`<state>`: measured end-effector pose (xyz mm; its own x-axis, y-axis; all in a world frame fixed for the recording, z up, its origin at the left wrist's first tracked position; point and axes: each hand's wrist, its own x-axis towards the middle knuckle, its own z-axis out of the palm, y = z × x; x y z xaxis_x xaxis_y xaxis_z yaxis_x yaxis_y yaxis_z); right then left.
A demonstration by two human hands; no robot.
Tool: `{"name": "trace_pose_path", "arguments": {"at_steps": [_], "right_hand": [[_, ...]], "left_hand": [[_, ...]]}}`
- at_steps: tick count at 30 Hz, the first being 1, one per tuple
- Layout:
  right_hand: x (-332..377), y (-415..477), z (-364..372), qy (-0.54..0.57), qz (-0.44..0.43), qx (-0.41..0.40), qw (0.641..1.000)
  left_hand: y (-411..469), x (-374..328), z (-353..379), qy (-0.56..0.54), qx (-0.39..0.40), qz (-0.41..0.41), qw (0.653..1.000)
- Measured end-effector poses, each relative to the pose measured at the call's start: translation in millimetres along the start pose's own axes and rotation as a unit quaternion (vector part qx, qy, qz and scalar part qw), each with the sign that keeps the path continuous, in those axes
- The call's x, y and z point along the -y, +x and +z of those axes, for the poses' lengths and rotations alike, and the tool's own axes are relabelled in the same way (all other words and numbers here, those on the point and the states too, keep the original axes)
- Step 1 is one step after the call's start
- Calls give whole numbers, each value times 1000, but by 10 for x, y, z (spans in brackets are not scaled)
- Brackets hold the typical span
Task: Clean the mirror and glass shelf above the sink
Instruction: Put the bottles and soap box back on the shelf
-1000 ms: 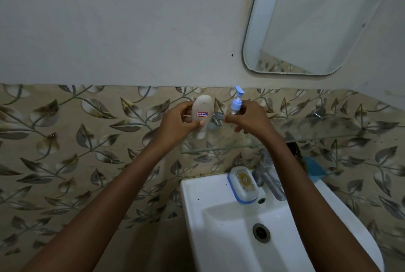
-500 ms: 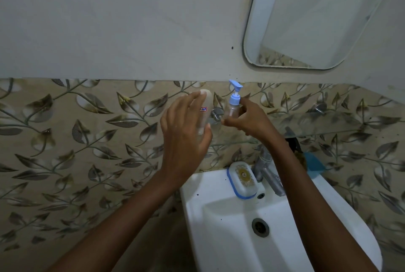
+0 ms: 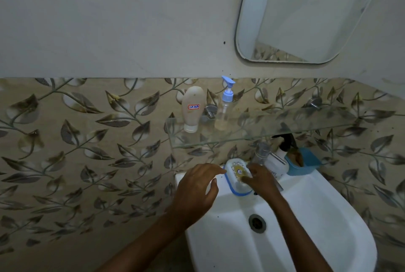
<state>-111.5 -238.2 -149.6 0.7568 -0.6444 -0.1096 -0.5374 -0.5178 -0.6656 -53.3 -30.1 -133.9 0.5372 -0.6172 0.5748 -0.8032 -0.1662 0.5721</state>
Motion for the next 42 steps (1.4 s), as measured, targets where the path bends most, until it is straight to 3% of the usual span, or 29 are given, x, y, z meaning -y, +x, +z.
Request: {"name": "trace_pose_path", "arguments": {"at_steps": [8,12,19,23,28,42], "right_hand": [[-207,339,537,-209,51,-46,976],[-200,293,563,-143,69,-76,984],[-96,-362,-1,-61,18,-172,983],[32,-774,-552,-36,-31,-241,969],[359,-820,-993,9,-105,-304,947],[965,140,-802,-42,-100,-249,962]], "left_hand": [[154,245,295,81,84,-34,993],[110,257,314,78,82,-32,993],[207,194,201,54,85,-21,995],[337,-105,54,22,90,66,994],[696,-464,-185,16,17,170,985],[1055,-383,-250,41,8,126,991]]}}
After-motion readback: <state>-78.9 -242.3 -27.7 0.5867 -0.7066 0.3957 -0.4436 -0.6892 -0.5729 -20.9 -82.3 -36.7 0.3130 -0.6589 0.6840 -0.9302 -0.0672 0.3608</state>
